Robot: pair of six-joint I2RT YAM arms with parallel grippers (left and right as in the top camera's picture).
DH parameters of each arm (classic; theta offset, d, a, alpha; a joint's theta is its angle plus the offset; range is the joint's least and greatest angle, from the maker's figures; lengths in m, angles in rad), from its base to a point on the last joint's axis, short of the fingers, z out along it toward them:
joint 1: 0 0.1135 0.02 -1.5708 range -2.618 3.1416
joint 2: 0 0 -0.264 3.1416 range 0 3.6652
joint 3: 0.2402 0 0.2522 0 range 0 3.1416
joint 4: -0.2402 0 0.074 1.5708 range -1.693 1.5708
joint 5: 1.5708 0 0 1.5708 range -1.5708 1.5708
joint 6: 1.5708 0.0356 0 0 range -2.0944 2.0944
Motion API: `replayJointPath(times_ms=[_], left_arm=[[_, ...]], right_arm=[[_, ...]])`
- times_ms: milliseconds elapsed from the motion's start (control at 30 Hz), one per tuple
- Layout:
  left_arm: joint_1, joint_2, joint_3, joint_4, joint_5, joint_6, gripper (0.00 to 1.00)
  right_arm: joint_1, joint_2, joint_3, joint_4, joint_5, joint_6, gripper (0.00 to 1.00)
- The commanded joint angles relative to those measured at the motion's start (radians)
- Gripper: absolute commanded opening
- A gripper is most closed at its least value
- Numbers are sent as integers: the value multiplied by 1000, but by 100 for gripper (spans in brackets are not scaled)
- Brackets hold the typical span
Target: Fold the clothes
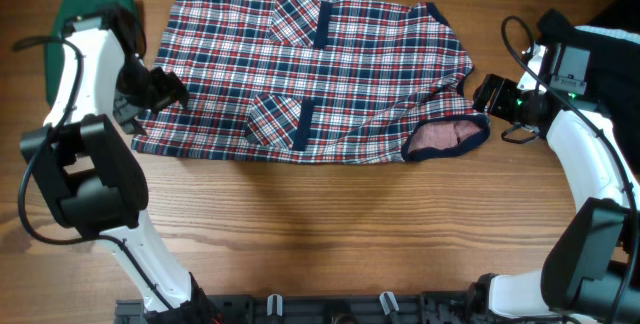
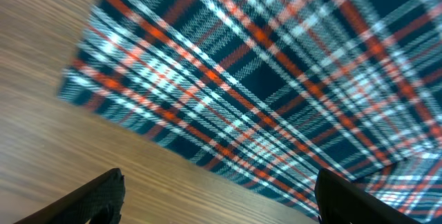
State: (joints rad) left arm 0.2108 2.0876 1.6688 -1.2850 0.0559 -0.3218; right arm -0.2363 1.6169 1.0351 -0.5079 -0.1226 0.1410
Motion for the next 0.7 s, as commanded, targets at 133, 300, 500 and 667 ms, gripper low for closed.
replayJointPath(times_ms=[133, 300, 500, 667], left_arm=[[2, -42, -67, 8, 29, 37, 85], [69, -100, -67, 14, 19, 23, 85], [203, -111, -87, 45, 48, 84, 90], [228, -111, -117, 82, 56, 121, 90]], right_arm=[[3, 29, -6, 3, -6, -36, 99], [3, 42, -7, 3, -16, -37, 99], [3, 64, -7, -1, -37, -36, 99], [3, 73, -8, -19, -43, -36, 99]])
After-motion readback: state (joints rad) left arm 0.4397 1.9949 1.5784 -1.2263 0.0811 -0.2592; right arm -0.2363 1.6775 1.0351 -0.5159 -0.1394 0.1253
